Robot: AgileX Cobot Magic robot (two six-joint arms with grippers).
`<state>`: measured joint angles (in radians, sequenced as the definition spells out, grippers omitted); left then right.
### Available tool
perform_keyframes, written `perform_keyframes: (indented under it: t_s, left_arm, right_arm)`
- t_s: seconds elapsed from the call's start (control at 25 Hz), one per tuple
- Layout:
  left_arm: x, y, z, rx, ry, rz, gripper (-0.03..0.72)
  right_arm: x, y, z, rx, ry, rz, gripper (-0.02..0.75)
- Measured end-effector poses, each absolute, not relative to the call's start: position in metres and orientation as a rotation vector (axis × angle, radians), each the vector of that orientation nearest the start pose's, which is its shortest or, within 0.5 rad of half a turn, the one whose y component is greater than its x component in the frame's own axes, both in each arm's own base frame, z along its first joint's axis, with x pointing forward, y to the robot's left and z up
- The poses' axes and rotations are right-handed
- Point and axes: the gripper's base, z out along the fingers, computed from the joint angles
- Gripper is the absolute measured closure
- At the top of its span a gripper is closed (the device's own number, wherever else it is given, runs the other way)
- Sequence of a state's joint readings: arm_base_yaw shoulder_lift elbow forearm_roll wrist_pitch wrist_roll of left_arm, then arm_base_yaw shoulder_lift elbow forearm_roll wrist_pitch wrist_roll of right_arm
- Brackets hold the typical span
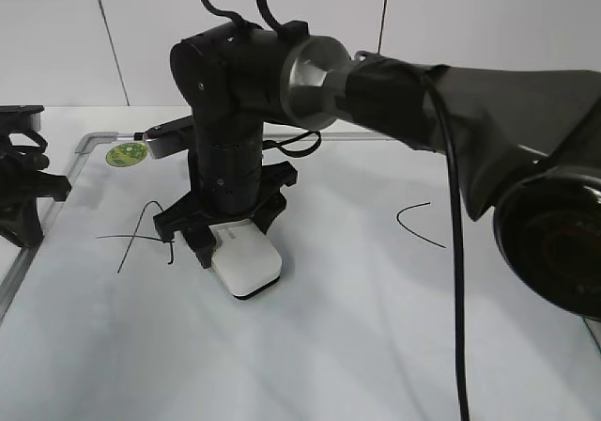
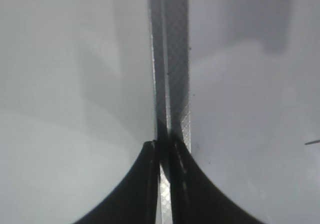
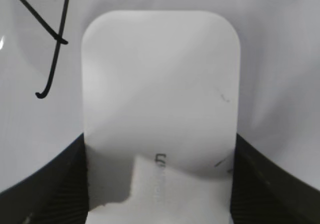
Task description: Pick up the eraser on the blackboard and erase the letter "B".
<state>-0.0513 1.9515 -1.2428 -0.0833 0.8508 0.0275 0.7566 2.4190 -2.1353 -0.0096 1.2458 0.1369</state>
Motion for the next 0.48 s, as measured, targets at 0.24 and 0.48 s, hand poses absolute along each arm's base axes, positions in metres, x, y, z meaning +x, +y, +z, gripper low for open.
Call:
perform_keyframes:
  t_s: [0.24,0.48]
  left_arm:
    - [0.3657,-0.0245,0.1523,0.041,3.042,-0.101,0.673]
    - [0.3657,-0.0245,0.1523,0.041,3.042,-0.101,0.673]
  right_arm:
    - [0.3634,0.3426,0.1626,-0.935,2.866,0.049,0.198]
    - [0.3638,0.3422,0.1627,-0.932,2.860,0.030,0.198]
